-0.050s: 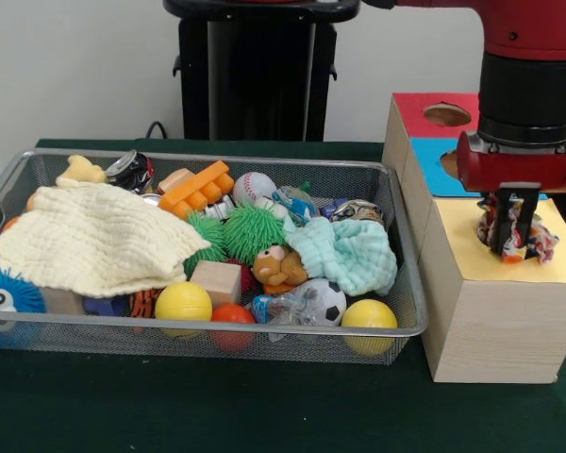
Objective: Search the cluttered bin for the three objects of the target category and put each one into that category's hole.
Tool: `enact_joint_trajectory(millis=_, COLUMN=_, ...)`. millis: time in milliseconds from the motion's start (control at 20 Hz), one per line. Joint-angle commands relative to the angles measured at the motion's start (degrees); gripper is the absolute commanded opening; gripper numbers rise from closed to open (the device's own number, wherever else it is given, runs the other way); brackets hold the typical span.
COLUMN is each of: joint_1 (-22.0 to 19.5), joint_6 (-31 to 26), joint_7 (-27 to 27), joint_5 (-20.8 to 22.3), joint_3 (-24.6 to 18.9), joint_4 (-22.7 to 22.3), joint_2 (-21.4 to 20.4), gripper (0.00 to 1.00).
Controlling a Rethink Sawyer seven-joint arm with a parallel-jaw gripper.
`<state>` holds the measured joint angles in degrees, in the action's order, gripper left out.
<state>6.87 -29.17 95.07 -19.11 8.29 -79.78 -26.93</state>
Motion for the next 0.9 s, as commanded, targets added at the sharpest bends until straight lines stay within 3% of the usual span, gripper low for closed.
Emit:
enact_joint_trajectory(millis=50, joint_1=0.2, joint_6=-13.8, joint_7=16.4, joint_5=-0.1, joint_3=1.5, joint_4=-2.5, joint_2=7.6, gripper=0.0)
enact_joint_trajectory(millis=550, joint_1=0.9, joint_6=-13.9, joint_7=16.7, joint_5=-1.4, joint_3=1.2, joint_4=-2.4, joint_2=9.2, gripper=0.0)
enact_joint_trajectory(millis=900, joint_1=0.3, joint_6=-8.5, joint_7=16.4, joint_5=-3.6, joint_3=-1.2, joint_4=-4.5, joint_2=9.6, gripper=0.0)
